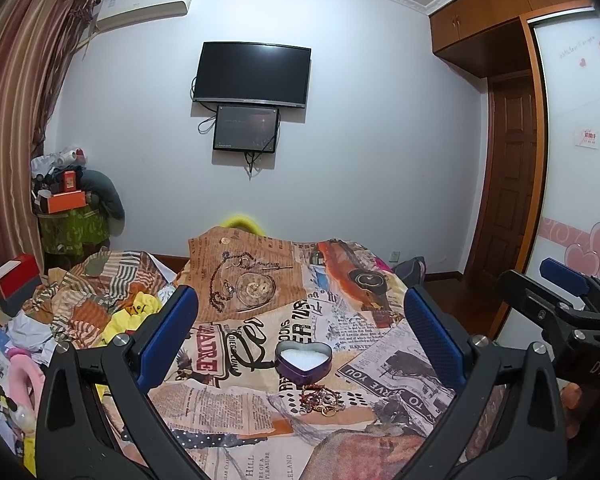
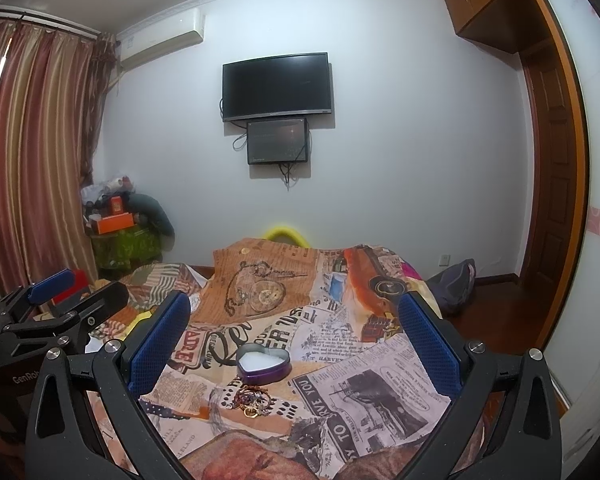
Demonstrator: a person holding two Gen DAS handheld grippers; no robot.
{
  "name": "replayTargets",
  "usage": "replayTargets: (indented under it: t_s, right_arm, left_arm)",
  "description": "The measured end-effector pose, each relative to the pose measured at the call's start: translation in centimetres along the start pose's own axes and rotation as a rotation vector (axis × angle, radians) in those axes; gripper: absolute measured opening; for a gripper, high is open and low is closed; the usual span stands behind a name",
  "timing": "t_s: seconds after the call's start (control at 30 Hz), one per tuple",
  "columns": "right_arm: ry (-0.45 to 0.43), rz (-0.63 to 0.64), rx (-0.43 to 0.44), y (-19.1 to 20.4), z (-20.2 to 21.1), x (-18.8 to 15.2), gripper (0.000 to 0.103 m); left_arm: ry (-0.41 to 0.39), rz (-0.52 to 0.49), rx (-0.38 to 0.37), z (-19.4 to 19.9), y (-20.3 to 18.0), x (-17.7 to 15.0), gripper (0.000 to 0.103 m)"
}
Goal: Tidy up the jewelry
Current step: 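Move both tools toward the jewelry pile beside the purple heart tin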
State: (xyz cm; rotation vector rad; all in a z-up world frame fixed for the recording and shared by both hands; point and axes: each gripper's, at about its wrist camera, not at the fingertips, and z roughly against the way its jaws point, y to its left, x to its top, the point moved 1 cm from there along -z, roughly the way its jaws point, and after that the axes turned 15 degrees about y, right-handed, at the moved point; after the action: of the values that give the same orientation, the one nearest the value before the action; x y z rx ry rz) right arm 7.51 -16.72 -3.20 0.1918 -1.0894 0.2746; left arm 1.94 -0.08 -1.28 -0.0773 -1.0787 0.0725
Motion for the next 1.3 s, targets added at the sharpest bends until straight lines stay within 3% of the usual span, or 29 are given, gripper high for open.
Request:
replayTargets:
  t_s: [1.3]
  right_arm:
    - [0.027,0.014,0.01,0.21,-0.39,0.21,0.103]
  left_arm:
    - [0.027,0.021,-0.009,-0.59,0.65,0.04,0.103]
